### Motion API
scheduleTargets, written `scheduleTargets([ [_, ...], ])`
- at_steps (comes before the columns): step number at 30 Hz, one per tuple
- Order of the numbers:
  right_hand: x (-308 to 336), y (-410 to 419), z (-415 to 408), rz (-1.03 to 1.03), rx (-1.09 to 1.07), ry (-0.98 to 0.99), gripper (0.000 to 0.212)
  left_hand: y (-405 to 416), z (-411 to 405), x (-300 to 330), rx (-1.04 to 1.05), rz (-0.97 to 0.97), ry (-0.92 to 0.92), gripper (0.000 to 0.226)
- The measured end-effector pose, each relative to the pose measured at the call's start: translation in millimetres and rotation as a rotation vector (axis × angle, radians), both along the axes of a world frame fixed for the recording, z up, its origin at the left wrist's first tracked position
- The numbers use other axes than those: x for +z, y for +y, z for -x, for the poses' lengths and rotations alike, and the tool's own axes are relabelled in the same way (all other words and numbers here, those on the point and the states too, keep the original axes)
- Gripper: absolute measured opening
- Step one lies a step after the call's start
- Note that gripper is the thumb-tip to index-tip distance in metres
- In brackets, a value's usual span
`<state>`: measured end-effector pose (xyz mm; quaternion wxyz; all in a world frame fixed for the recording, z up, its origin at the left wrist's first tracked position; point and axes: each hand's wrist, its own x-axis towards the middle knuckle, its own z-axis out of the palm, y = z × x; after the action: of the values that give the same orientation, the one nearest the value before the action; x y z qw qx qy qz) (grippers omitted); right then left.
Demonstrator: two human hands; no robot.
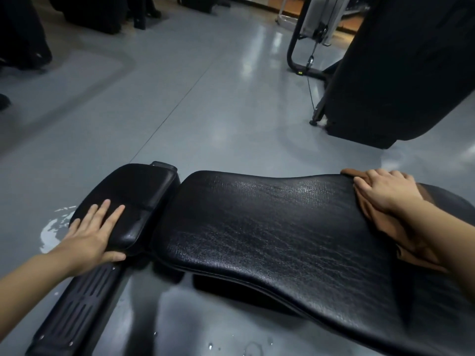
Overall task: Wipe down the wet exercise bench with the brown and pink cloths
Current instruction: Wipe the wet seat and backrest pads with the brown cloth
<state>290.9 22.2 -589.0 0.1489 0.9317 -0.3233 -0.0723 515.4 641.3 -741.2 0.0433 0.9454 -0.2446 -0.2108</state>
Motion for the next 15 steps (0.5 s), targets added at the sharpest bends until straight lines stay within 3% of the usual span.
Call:
scheduleTargets([
  [4,-8.3,32.2,-39.6,-0.02,0.035,0.015,0.07,-3.5,1.0,4.4,-0.018,-0.064,0.001,0.13],
  [10,-44.6,148.1,-126.8,-0.16,0.349,0.064,0.065,-5.7,4.3,9.7,-0.021,-0.08,0.014,0.128],
  [15,-69.0,219.8,-184.9,-0.259,0.337,0.019,0.064,-6.8,5.8,11.2,-0.024,-0.1,0.013,0.126],
])
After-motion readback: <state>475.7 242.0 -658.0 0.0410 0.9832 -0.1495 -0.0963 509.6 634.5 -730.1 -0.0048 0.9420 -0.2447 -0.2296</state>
